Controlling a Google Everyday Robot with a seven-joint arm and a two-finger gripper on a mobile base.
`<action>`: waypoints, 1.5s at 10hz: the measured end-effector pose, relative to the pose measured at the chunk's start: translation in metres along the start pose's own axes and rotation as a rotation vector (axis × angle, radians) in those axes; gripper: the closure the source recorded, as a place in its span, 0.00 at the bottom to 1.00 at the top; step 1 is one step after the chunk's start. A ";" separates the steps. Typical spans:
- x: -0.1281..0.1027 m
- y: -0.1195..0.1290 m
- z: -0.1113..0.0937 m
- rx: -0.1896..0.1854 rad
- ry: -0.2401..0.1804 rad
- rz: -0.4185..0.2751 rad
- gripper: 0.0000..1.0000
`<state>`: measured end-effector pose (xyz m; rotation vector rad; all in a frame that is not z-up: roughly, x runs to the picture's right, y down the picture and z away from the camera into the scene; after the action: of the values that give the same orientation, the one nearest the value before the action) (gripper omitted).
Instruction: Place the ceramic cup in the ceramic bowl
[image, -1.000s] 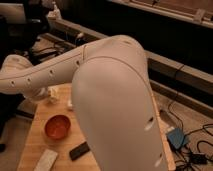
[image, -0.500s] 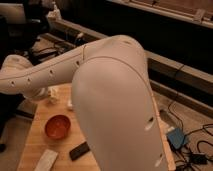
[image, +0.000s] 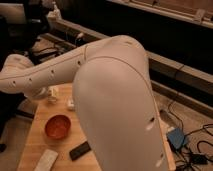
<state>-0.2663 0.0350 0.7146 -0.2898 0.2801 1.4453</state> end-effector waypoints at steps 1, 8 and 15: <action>-0.015 -0.018 0.009 -0.005 -0.005 0.037 0.35; -0.048 -0.020 0.003 -0.064 -0.050 0.075 0.35; -0.062 -0.036 0.014 -0.082 0.001 0.095 0.35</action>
<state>-0.2367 -0.0211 0.7510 -0.3481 0.2381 1.5529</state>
